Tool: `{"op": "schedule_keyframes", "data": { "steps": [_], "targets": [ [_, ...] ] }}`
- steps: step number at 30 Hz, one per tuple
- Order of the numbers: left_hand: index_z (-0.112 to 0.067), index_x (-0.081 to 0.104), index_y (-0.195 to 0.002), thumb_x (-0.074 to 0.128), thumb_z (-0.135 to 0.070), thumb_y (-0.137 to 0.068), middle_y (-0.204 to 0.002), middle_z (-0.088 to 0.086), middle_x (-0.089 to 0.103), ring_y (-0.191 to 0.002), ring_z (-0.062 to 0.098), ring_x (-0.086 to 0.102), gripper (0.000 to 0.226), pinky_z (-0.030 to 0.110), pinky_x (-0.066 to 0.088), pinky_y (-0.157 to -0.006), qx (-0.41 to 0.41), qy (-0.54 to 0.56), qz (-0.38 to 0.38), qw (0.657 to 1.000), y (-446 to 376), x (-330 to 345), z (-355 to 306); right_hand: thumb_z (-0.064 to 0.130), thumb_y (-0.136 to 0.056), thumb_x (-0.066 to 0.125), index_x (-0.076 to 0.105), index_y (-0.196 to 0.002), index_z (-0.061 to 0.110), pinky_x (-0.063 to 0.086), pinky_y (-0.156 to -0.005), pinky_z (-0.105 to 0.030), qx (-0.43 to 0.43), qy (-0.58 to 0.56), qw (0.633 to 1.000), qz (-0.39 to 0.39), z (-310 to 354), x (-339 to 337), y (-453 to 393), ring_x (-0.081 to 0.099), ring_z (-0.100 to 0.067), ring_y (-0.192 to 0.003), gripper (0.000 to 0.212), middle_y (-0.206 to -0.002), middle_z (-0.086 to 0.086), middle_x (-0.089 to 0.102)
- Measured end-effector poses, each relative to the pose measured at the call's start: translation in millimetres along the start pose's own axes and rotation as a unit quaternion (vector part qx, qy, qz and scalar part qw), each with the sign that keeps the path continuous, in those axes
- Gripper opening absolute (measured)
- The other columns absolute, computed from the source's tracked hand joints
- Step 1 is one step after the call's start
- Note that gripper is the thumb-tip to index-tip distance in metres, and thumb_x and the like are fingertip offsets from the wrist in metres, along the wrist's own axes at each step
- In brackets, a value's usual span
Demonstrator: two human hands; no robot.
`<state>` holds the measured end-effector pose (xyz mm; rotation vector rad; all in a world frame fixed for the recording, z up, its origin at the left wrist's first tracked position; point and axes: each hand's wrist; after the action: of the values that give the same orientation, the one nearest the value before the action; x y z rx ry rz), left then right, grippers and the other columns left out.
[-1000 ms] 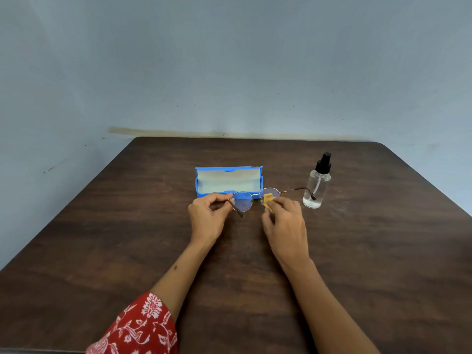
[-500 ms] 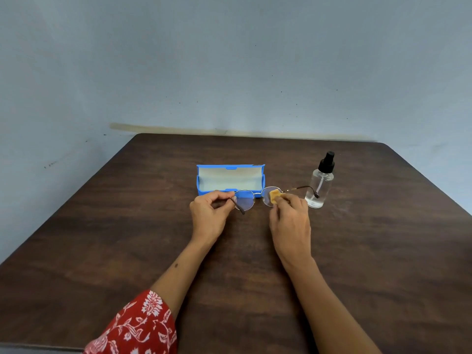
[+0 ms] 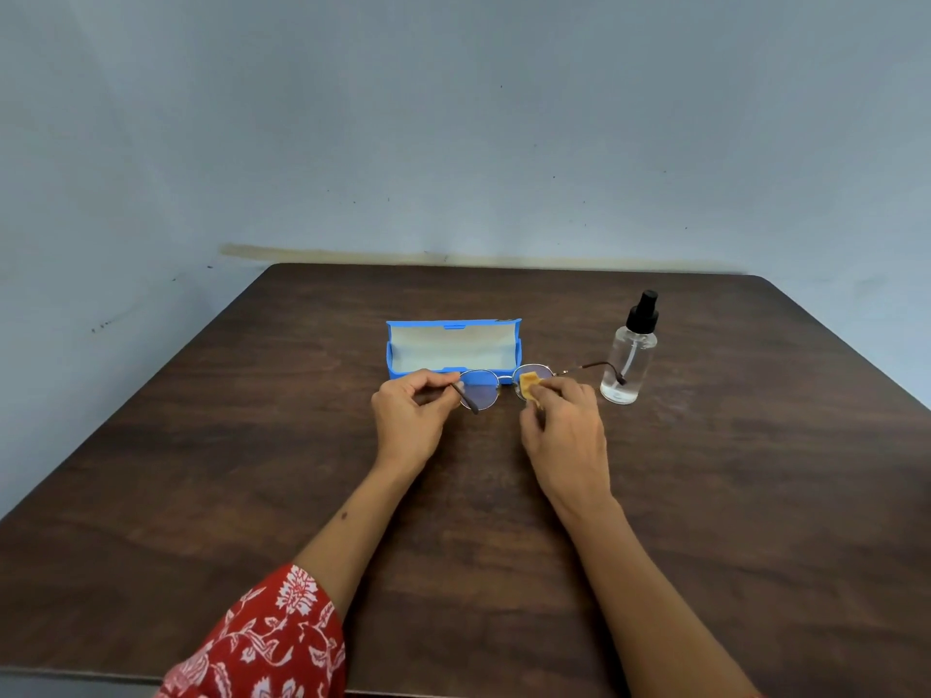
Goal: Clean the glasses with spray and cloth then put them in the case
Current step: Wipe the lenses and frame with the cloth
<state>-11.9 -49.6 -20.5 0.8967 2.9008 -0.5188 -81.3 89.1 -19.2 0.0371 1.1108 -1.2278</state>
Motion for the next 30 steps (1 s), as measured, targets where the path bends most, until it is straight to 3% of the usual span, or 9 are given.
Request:
{"op": "schedule_keyframes", "data": {
  "steps": [4, 10, 15, 18, 21, 26, 30],
  "targets": [
    [-0.008, 0.075, -0.085, 0.076, -0.003, -0.074, -0.076, -0.001, 0.072, -0.069, 0.002, 0.069, 0.012, 0.018, 0.056, -0.071, 0.0, 0.009, 0.001, 1.0, 1.0, 0.3, 0.0, 0.008, -0.09, 0.054, 0.067, -0.102, -0.001, 0.046, -0.073, -0.035, 0.044, -0.006, 0.998, -0.033, -1.0, -0.5, -0.3, 0.049, -0.027, -0.105, 0.02, -0.111, -0.012, 0.06],
    [-0.01, 0.075, -0.084, 0.076, -0.004, -0.074, -0.072, -0.01, 0.07, -0.066, -0.004, 0.067, 0.011, 0.01, 0.052, -0.064, 0.009, 0.004, -0.008, 1.0, -0.3, -0.3, 1.8, 0.01, -0.088, 0.053, 0.066, -0.107, 0.003, 0.048, -0.075, -0.036, -0.001, 0.018, 1.0, 0.024, 1.6, 1.7, 0.1, 0.046, -0.023, -0.106, 0.025, -0.114, -0.008, 0.058],
    [-0.009, 0.075, -0.084, 0.075, -0.001, -0.074, -0.072, -0.006, 0.071, -0.064, -0.003, 0.067, 0.012, 0.01, 0.051, -0.065, 0.006, 0.005, -0.006, 1.0, -1.0, 1.0, 3.7, 0.01, -0.091, 0.05, 0.065, -0.107, 0.002, 0.047, -0.074, -0.036, 0.054, 0.019, 0.998, 0.0, 0.8, 1.3, -2.4, 0.045, -0.023, -0.109, 0.024, -0.116, -0.008, 0.056],
    [-0.008, 0.075, -0.083, 0.074, -0.001, -0.074, -0.072, -0.005, 0.071, -0.063, -0.004, 0.066, 0.012, 0.009, 0.05, -0.064, 0.005, 0.008, -0.012, 1.0, -1.6, 0.2, 4.0, 0.01, -0.091, 0.05, 0.065, -0.108, 0.002, 0.046, -0.075, -0.035, 0.036, 0.02, 0.999, 0.013, 1.7, 0.5, -2.0, 0.045, -0.023, -0.108, 0.024, -0.116, -0.008, 0.056],
    [-0.009, 0.075, -0.083, 0.074, -0.001, -0.074, -0.073, -0.006, 0.071, -0.064, -0.005, 0.066, 0.012, 0.011, 0.052, -0.066, 0.008, 0.005, -0.016, 1.0, -2.2, -0.5, 4.4, 0.01, -0.089, 0.052, 0.065, -0.11, 0.003, 0.047, -0.076, -0.036, 0.013, 0.013, 0.999, 0.033, 2.6, 0.4, -0.7, 0.045, -0.022, -0.107, 0.026, -0.115, -0.007, 0.057],
    [-0.01, 0.074, -0.078, 0.073, 0.0, -0.074, -0.074, 0.003, 0.073, -0.064, 0.006, 0.069, 0.01, 0.016, 0.054, -0.068, -0.001, 0.007, -0.007, 1.0, -2.7, 1.3, 4.8, 0.009, -0.091, 0.049, 0.065, -0.106, 0.002, 0.045, -0.076, -0.034, 0.068, 0.006, 0.998, -0.01, -1.5, 0.1, -2.2, 0.045, -0.024, -0.108, 0.023, -0.116, -0.009, 0.055],
    [-0.011, 0.075, -0.079, 0.074, -0.001, -0.074, -0.074, 0.0, 0.073, -0.069, 0.012, 0.071, 0.011, 0.026, 0.056, -0.072, -0.005, 0.013, -0.006, 1.0, -1.9, 0.3, 4.0, 0.009, -0.089, 0.051, 0.063, -0.113, 0.004, 0.045, -0.078, -0.033, 0.013, 0.015, 0.999, 0.029, 1.1, 0.8, 0.4, 0.044, -0.023, -0.108, 0.028, -0.116, -0.009, 0.054]
  ]
}}
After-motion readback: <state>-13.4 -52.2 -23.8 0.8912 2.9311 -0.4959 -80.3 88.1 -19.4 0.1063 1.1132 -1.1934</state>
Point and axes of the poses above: each hand's wrist, its own y-axis away from the middle knuckle, its own x-axis out of the palm, z = x × y
